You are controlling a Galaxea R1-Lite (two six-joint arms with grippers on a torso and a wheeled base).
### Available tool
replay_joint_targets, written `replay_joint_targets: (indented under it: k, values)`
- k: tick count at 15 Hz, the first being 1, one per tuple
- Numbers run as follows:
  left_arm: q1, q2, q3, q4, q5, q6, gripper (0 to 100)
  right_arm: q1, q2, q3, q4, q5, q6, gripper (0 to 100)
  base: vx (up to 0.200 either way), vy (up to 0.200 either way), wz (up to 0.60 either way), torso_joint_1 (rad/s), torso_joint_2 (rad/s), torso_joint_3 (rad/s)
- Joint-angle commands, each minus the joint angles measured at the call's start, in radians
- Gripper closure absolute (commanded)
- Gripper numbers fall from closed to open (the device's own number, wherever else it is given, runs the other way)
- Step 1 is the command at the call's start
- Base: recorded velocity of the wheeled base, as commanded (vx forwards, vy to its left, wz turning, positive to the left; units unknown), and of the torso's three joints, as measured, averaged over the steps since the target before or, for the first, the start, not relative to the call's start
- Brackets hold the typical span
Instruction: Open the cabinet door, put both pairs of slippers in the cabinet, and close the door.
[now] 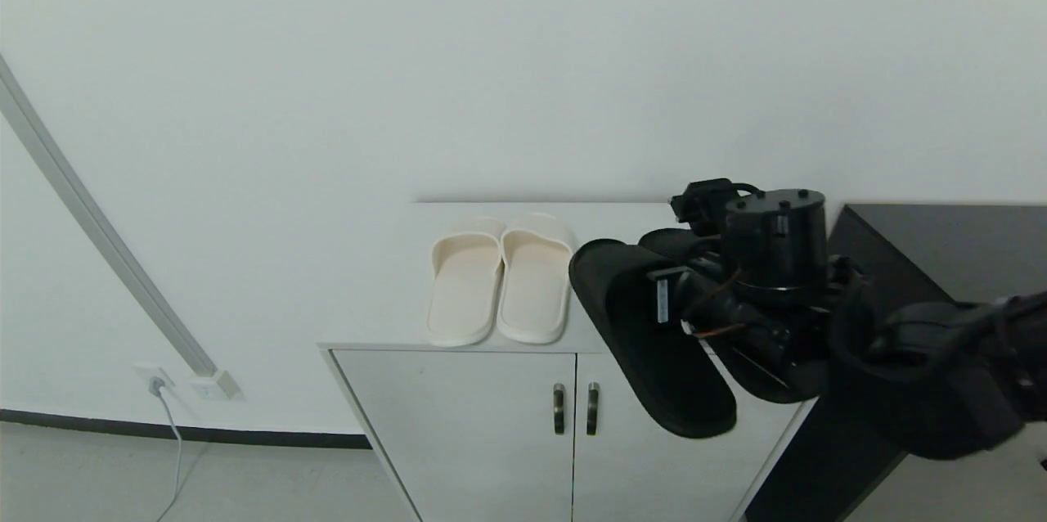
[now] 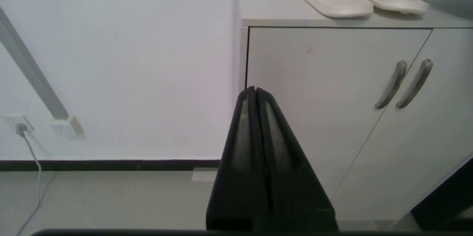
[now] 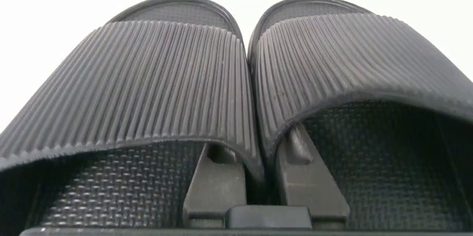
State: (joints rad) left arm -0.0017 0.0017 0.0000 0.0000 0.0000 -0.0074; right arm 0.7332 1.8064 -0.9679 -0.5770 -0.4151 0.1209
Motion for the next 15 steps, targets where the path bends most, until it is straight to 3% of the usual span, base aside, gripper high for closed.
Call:
replay_joint_targets:
  k: [1, 4, 5, 9, 15]
  values:
    - [0.0, 0.0, 0.0, 0.0, 0.0, -0.002, 100, 0.023, -0.196, 0.21, -0.081, 0.142, -0.017, 100, 0.0, 0.0, 0.0, 0.0, 0.0, 0.0]
    - [0.0, 0.0, 0.0, 0.0, 0.0, -0.003, 100, 0.026, -0.305, 0.327, -0.118, 0.318, -0.026, 100, 0.0, 0.0, 0.0, 0.0, 0.0, 0.0]
    - [0.0, 0.0, 0.0, 0.0, 0.0, -0.003, 100, 0.04, -0.325, 0.337, -0.116, 0.335, -0.036, 100, 0.0, 0.0, 0.0, 0.0, 0.0, 0.0]
    - [0.0, 0.0, 0.0, 0.0, 0.0, -0.005, 100, 0.071, -0.334, 0.362, -0.118, 0.334, -0.046, 100, 0.0, 0.0, 0.0, 0.0, 0.0, 0.0]
    - [0.0, 0.0, 0.0, -0.002, 0.002, -0.008, 100, 0.081, -0.335, 0.38, -0.121, 0.335, -0.078, 100, -0.2, 0.0, 0.0, 0.004, 0.0, 0.004]
